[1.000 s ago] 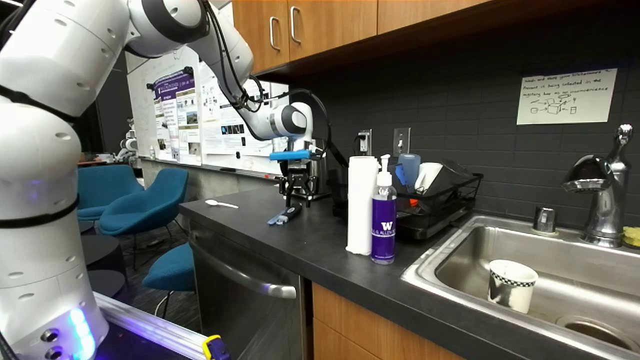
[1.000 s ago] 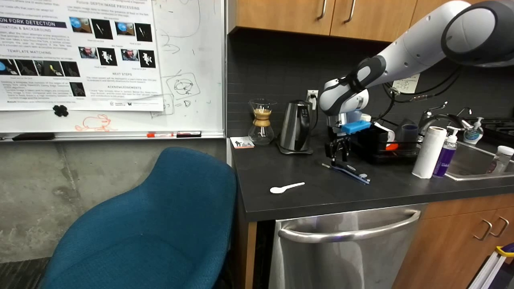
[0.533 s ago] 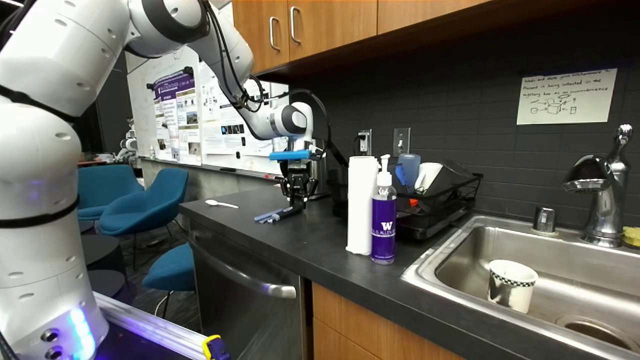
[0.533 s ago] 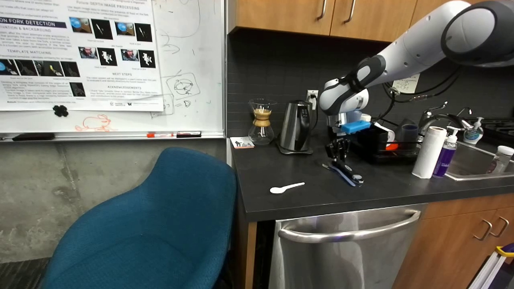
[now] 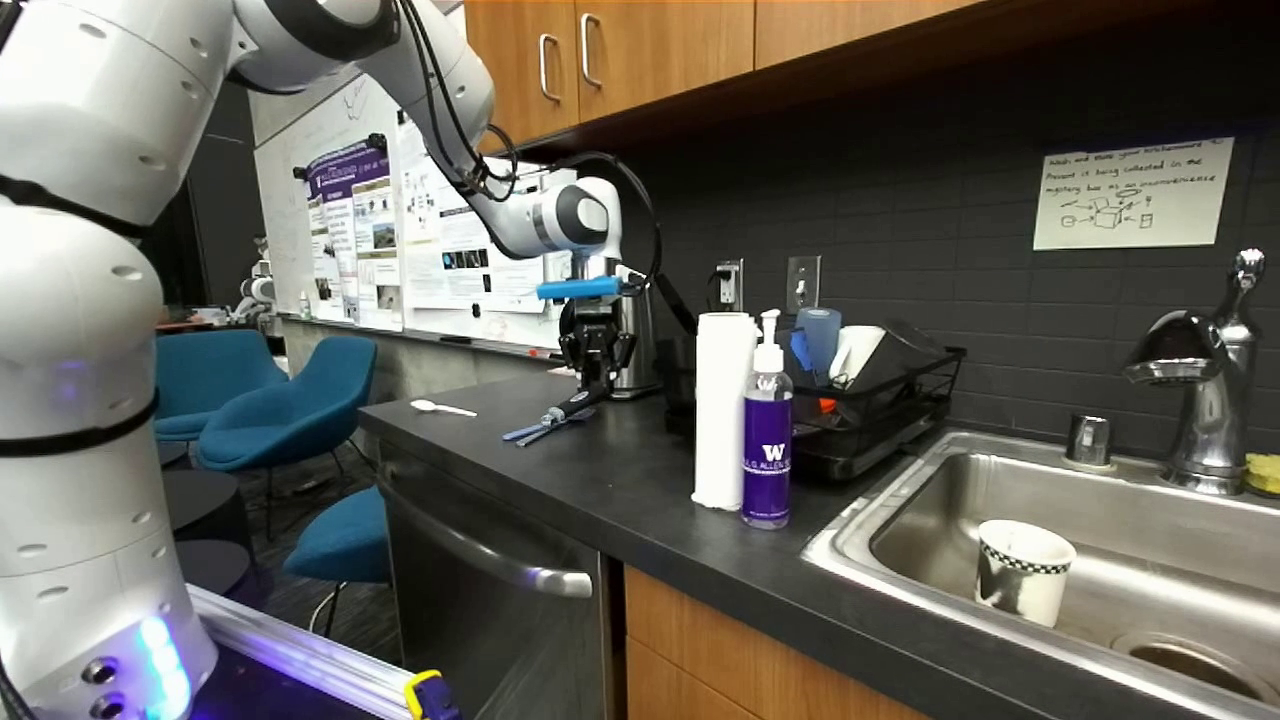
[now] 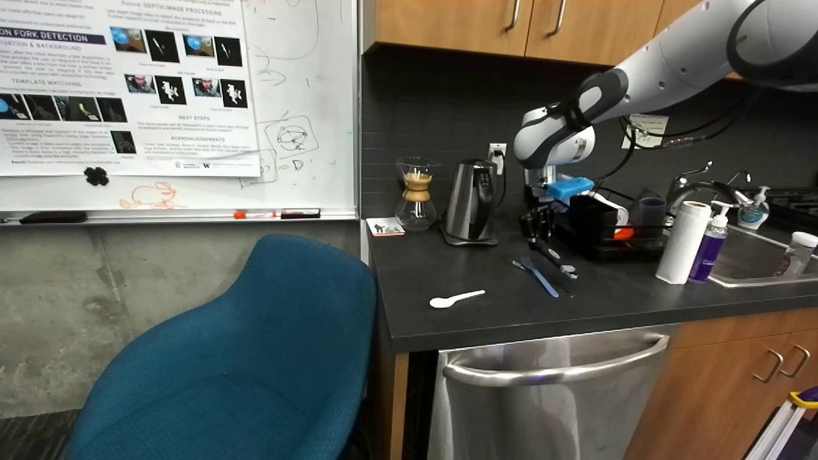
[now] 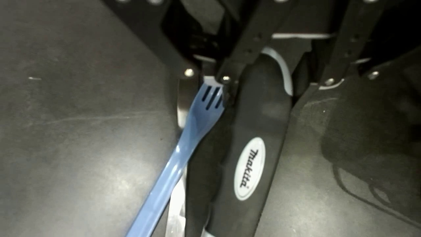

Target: Pick up the black object on the left side of the counter and put it in the drying rack

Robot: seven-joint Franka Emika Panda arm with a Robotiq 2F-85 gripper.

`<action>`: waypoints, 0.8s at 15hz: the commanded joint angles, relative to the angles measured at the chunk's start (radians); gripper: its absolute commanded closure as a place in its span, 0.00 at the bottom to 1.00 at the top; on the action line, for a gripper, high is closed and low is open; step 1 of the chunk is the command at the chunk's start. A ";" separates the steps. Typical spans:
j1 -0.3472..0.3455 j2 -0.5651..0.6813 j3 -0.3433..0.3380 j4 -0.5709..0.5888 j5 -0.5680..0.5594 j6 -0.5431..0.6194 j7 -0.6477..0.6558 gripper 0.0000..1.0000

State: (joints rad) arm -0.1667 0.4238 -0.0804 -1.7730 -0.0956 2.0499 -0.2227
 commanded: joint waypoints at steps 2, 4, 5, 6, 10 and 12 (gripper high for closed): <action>-0.002 -0.152 0.005 -0.151 0.001 0.087 -0.065 0.82; -0.001 -0.206 0.005 -0.217 0.004 0.141 -0.086 0.82; -0.002 -0.235 0.005 -0.250 0.009 0.168 -0.095 0.82; -0.001 -0.262 0.005 -0.276 0.013 0.196 -0.105 0.82; -0.001 -0.357 -0.001 -0.360 0.028 0.320 -0.145 0.82; -0.001 -0.396 -0.006 -0.389 0.040 0.372 -0.167 0.82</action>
State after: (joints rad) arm -0.1668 0.1223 -0.0791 -2.0835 -0.0912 2.3517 -0.3352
